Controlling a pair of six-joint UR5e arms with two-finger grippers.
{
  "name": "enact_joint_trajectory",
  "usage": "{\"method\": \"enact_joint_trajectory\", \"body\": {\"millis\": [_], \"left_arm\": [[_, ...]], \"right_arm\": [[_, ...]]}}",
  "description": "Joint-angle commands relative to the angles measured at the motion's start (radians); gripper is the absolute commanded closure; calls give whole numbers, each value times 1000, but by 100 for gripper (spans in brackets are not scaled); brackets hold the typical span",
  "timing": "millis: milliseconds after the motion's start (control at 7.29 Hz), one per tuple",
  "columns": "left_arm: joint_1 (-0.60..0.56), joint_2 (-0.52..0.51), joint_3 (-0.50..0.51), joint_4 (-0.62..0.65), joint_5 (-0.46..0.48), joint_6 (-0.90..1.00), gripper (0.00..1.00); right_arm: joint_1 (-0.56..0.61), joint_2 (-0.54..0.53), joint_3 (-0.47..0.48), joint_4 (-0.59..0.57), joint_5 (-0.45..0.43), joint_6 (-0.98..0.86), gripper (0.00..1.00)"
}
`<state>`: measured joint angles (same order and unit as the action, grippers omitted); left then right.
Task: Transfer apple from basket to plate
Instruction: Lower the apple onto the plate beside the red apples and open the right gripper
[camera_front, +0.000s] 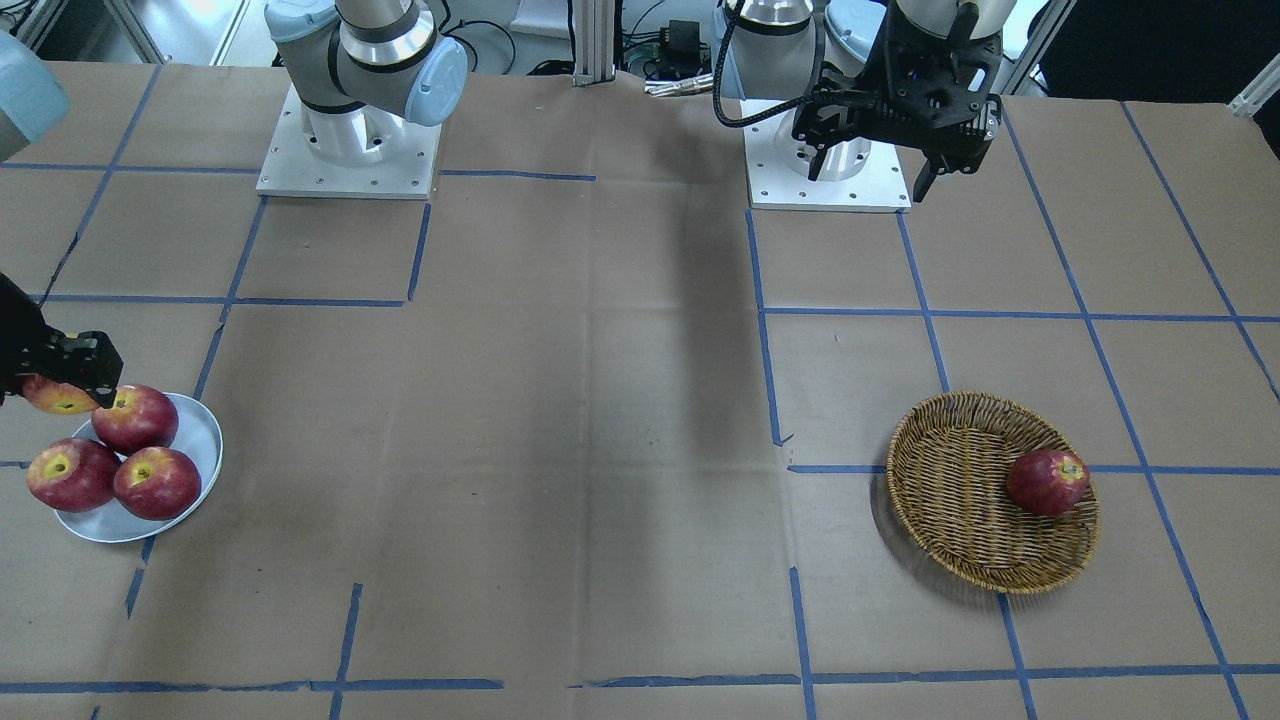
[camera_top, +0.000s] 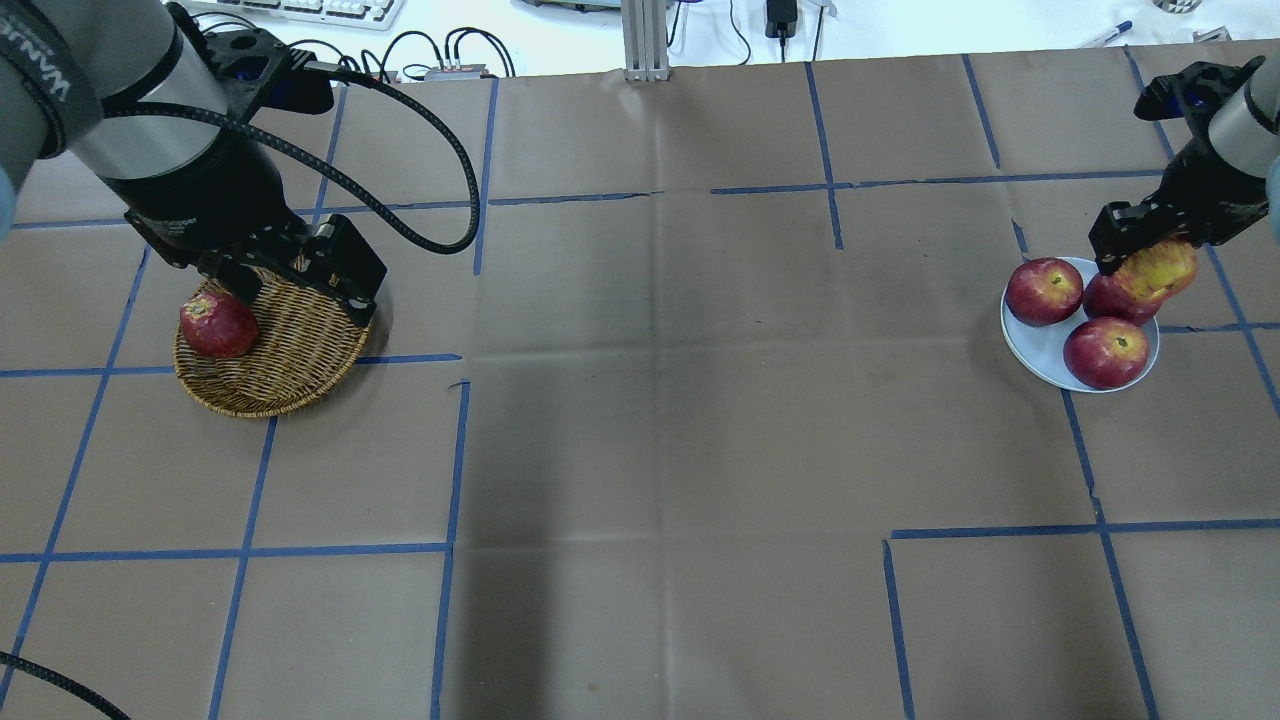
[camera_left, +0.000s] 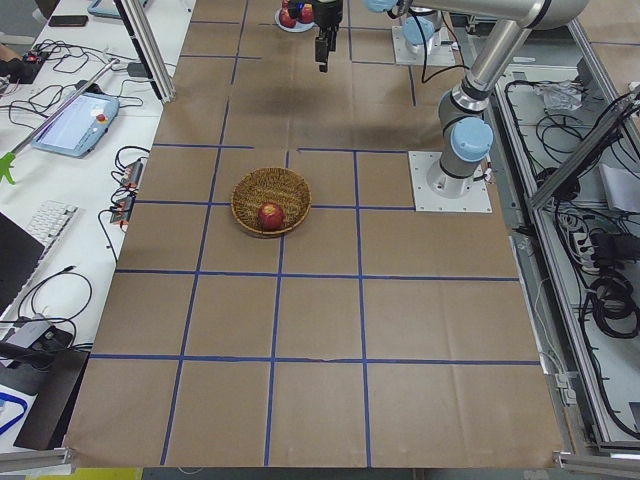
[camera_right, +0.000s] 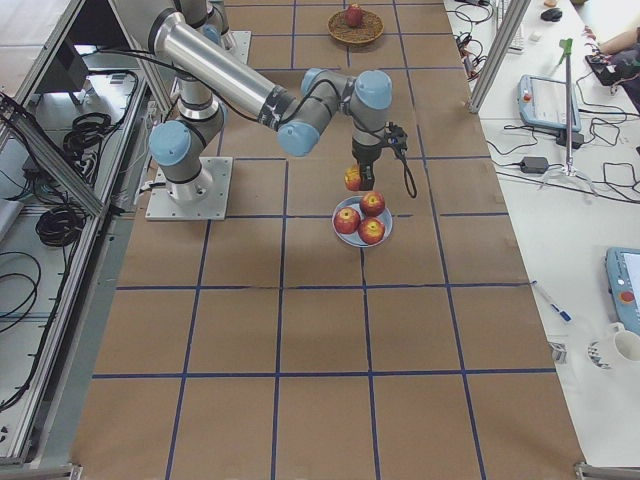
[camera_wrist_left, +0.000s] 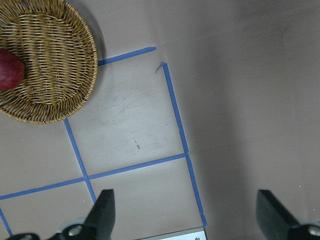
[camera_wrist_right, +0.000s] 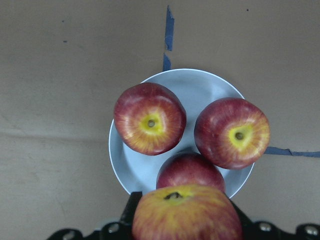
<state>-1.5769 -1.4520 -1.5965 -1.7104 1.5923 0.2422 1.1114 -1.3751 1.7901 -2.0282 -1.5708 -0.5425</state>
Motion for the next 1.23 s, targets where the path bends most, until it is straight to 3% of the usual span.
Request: {"method": "enact_joint_trajectory", "body": {"millis": [0,548,685,823,1097], "left_arm": [[0,1,0,0,0,0,1],[0,1,-2,0,-2,0,1],[0,-1,-2,0,-2,0,1],[0,1,-2,0,-2,0,1],[0,1,-2,0,-3,0,1]], "right_arm": [[-12,89,-5,-93,1,-22,53],[-8,154,-3,-136,23,-20,49],[-5,159,-9,-138,26,-17,12],[-1,146,-26,-142,29,-11,0],[10,140,-81,-112,26,-13,0]]}}
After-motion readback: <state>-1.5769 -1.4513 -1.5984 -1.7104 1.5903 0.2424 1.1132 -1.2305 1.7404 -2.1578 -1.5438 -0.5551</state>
